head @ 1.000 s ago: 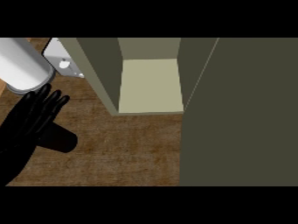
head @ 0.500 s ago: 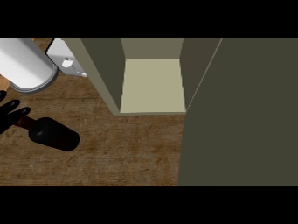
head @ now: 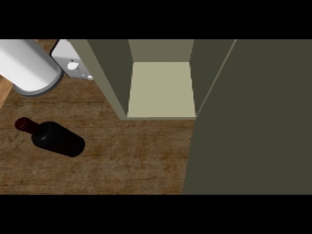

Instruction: Pick up the wine, place it into the cabinet and close the cabinet

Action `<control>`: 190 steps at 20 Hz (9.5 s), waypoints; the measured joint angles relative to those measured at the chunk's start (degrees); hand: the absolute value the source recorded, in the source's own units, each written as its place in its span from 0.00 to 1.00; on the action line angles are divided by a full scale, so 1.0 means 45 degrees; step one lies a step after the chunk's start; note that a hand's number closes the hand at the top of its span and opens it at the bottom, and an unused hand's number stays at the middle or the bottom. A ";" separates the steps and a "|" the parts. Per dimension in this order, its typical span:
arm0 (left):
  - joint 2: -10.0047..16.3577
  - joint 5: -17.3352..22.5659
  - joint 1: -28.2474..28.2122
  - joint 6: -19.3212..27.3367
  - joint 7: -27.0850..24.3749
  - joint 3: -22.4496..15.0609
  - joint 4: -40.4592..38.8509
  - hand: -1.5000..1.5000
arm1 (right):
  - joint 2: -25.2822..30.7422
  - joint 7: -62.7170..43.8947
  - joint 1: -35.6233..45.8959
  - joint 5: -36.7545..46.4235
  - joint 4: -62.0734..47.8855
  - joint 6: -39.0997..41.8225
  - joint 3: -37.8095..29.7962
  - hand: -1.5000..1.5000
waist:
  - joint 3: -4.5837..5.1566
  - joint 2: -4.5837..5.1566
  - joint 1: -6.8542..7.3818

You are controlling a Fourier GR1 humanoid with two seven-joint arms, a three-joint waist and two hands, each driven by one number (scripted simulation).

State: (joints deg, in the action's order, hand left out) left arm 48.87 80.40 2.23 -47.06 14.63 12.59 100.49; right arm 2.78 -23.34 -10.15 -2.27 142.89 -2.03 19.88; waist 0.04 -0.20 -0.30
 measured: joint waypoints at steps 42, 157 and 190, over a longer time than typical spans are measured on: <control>-0.4415 -0.8098 0.2166 -0.2856 -0.1049 0.1367 -0.5750 0.00 | 0.1588 -0.2985 0.3142 0.1184 0.0220 -0.3850 0.2276 0.00 | 0.0024 0.0009 -0.0250; -1.0827 -1.6587 0.1326 1.2871 -0.7205 -0.6326 -0.4380 1.00 | 0.6103 0.0850 0.1001 0.1195 0.0287 -0.6764 0.3649 0.00 | -0.0005 -0.0001 -0.0178; -1.0858 -1.3288 0.9852 1.4701 -0.8869 -0.6115 -1.4507 1.00 | 0.5912 0.3040 -0.0414 0.0624 0.0133 -0.5647 0.3344 0.00 | -0.0003 0.0157 -0.0768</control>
State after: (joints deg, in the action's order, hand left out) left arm 0.01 20.60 46.57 19.10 -25.28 -14.92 35.20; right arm 29.38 -9.66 -12.01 0.54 143.49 -27.44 34.93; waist 0.03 0.51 -3.76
